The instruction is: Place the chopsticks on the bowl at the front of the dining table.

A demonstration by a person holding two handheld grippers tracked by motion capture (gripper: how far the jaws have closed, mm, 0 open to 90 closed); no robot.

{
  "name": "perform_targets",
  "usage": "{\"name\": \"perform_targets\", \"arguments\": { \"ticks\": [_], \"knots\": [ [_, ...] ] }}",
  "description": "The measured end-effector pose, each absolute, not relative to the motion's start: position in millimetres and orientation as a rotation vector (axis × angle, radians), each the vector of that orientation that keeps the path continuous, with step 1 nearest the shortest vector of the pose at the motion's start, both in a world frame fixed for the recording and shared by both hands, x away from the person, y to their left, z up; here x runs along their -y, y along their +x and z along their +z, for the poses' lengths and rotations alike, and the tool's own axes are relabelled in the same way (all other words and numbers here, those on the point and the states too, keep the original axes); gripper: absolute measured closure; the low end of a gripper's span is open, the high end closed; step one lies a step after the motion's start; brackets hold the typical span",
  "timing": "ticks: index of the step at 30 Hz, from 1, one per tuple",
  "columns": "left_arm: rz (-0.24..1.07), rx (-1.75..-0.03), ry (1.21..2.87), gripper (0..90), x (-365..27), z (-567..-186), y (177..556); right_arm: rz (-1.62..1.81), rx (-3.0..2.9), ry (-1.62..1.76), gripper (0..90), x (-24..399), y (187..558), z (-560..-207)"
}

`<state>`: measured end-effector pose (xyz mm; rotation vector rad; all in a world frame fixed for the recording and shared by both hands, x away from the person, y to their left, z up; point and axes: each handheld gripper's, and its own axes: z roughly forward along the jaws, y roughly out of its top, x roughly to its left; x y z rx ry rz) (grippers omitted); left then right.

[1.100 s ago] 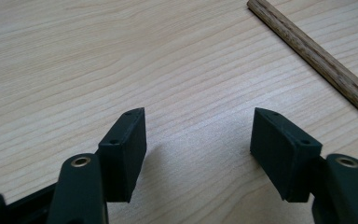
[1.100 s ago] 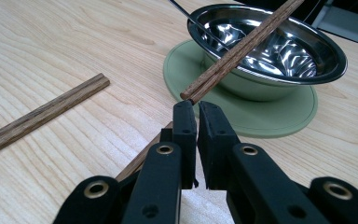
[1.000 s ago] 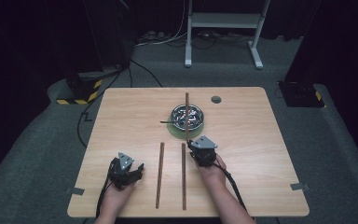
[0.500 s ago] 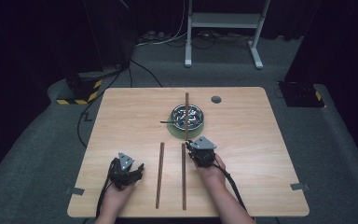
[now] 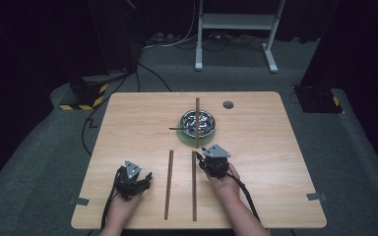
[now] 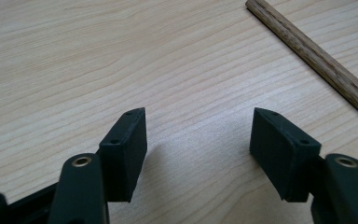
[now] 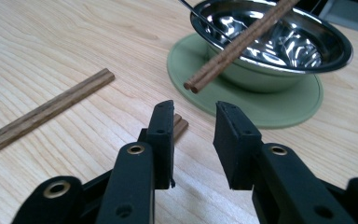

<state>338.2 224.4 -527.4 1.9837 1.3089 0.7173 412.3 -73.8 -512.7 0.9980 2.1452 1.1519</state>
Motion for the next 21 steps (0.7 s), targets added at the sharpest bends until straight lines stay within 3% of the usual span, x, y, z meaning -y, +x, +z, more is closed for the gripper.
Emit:
{"name": "perform_targets", "arguments": {
  "ticks": [19, 21],
  "knots": [
    [0.694, -1.309, 1.977, 34.9, -224.5, -527.5, 338.2, 1.17, -2.086, 1.044, 60.1, 94.8, 412.8, -504.0],
    [0.69, -1.311, 1.971, 35.0, -224.4, -527.7, 338.4, 1.152, -2.121, 1.063, 56.2, 103.2, 414.6, -496.8]
  ]
}}
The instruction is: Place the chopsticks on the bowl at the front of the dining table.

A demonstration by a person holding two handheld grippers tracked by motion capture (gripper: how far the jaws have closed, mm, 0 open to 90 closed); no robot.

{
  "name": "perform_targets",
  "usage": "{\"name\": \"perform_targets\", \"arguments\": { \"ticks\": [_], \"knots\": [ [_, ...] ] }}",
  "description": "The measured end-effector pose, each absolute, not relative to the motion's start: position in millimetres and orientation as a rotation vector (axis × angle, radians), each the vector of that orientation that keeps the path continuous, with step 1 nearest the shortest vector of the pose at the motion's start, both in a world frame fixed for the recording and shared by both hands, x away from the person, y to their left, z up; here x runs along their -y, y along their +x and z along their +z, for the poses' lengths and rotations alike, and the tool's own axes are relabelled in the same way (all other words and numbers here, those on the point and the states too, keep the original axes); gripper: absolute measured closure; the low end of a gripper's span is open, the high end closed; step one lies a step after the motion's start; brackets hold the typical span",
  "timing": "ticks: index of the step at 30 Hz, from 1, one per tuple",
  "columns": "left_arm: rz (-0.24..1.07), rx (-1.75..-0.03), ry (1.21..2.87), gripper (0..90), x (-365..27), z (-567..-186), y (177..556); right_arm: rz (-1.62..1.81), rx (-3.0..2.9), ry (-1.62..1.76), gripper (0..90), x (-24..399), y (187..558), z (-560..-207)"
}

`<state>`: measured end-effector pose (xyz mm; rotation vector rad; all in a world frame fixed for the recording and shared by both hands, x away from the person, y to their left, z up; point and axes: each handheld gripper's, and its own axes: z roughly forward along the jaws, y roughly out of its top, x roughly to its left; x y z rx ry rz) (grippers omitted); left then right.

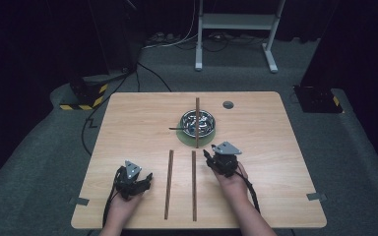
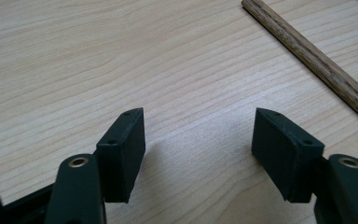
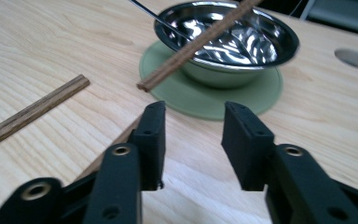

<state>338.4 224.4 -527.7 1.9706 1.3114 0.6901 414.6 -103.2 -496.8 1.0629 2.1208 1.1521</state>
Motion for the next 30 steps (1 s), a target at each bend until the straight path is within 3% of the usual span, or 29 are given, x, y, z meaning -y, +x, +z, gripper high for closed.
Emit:
{"name": "perform_targets", "arguments": {
  "ticks": [10, 18, 21, 30],
  "knots": [
    [0.636, -1.316, 1.971, 35.0, -228.3, -527.4, 340.7, 1.062, -2.138, 1.278, 51.6, 199.4, 392.4, -506.9],
    [0.65, -1.313, 1.971, 34.8, -227.4, -527.6, 340.1, 0.989, -2.112, 1.43, 41.5, 268.9, 376.9, -522.0],
    [0.661, -1.305, 1.976, 34.8, -226.8, -527.6, 339.8, 1.036, -2.089, 1.476, 36.4, 279.1, 374.8, -522.4],
    [0.654, -1.315, 1.968, 34.6, -227.0, -527.7, 339.9, 0.913, -2.103, 1.393, 36.1, 263.8, 370.9, -522.8]
  ]
}}
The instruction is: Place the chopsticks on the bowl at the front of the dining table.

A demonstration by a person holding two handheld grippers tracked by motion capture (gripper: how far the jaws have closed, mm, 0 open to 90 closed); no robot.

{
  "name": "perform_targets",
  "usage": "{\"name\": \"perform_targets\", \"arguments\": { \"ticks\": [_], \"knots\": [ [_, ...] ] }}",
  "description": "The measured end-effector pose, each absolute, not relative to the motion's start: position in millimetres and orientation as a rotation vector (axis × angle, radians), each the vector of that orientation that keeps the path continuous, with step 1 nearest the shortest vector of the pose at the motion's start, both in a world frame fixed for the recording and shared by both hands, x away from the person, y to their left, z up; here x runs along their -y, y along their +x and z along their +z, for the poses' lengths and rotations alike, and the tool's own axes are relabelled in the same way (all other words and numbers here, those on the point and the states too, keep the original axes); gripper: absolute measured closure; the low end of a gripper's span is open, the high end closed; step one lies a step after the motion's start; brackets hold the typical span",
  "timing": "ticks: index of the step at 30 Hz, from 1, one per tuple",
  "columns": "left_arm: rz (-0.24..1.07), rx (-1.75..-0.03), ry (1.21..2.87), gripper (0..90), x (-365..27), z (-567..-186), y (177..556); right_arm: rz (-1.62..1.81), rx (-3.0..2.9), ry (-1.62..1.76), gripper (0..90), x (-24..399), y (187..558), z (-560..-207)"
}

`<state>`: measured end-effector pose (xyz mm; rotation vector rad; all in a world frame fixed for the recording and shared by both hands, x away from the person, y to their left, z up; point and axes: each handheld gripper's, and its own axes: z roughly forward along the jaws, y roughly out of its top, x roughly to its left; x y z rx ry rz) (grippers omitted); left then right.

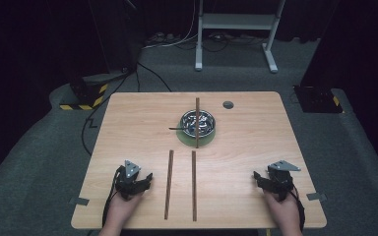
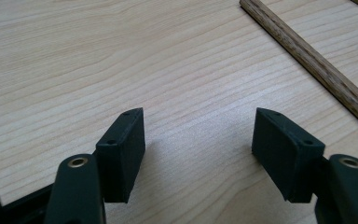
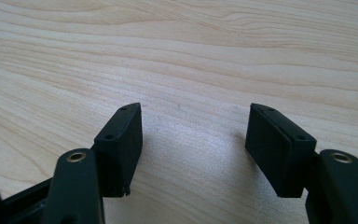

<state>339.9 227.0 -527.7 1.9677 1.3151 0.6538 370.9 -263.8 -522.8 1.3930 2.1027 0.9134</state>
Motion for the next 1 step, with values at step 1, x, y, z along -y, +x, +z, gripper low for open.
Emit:
{"name": "perform_targets", "arguments": {
  "ticks": [1],
  "knots": [
    [0.651, -1.315, 1.965, 34.7, -227.1, -527.8, 340.1, 0.913, -2.102, 1.392, 36.2, 263.7, 370.9, -522.8]
  ]
}}
